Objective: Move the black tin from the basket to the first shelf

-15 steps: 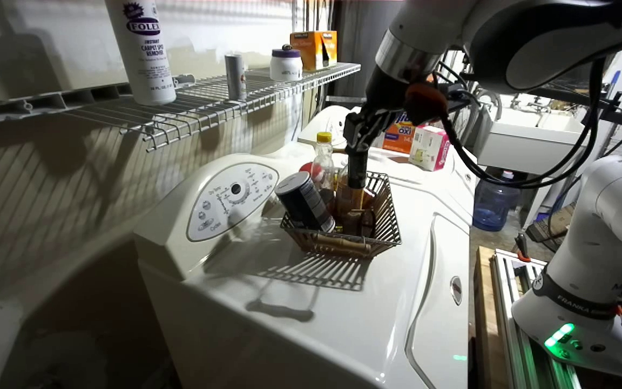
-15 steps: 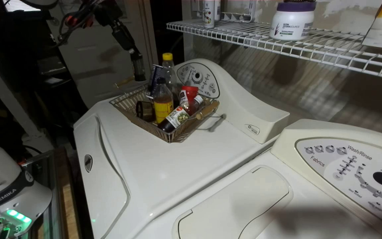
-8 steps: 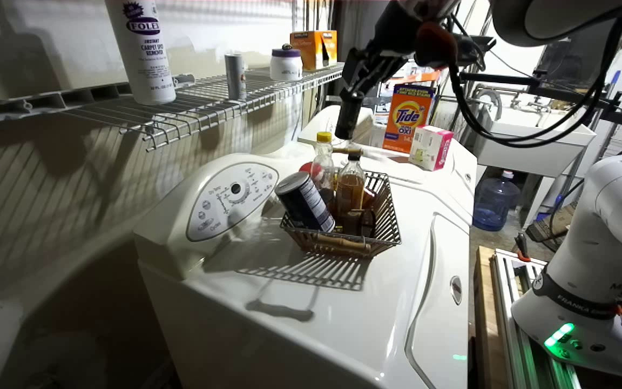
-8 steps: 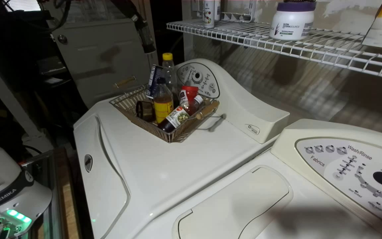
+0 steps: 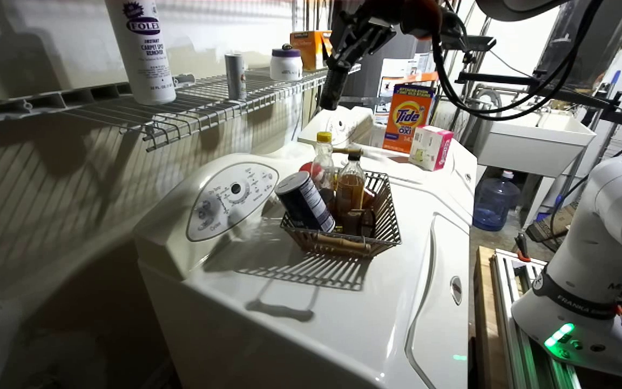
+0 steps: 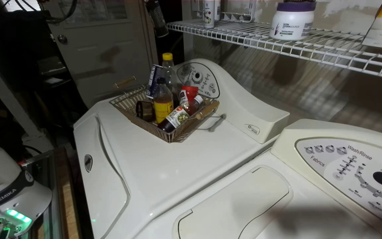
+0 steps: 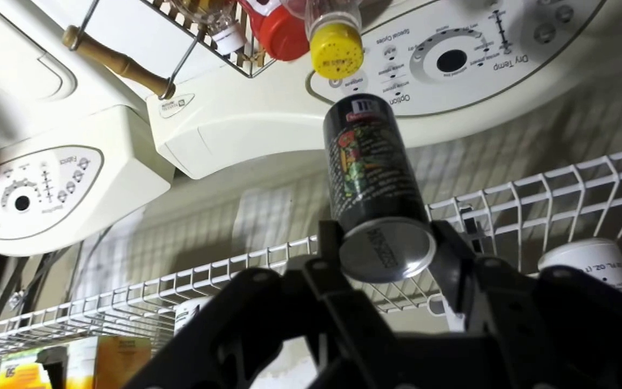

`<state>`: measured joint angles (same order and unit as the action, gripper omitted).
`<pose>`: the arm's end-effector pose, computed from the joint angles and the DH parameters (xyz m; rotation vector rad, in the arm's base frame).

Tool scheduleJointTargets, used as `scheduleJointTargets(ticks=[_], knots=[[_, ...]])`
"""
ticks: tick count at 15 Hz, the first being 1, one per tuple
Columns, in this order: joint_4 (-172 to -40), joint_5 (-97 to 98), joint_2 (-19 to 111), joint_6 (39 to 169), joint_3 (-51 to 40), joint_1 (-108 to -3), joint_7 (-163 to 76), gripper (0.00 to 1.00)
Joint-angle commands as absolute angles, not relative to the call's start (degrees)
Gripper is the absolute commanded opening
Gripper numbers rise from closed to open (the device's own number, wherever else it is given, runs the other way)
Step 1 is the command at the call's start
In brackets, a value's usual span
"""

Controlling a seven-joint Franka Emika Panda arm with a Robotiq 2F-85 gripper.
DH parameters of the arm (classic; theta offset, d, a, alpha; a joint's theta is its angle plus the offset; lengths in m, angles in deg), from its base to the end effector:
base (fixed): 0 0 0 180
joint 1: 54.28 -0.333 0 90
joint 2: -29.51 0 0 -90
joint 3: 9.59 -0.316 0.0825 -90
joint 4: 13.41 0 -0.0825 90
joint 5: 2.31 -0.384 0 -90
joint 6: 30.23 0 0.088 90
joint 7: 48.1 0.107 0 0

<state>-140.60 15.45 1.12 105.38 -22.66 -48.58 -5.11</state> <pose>0.4471 0.0748 0.6344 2.7787 -0.6511 1.0777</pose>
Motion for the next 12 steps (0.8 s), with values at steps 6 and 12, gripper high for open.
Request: scheduleJointTargets(ticks=[6, 12], knots=[[-140.49, 15.24, 1.24, 105.34, -22.84, -48.35, -5.3, 0.2], [-134.66, 16.99, 4.97, 105.65, -23.25, -47.61, -7.81, 0.2]])
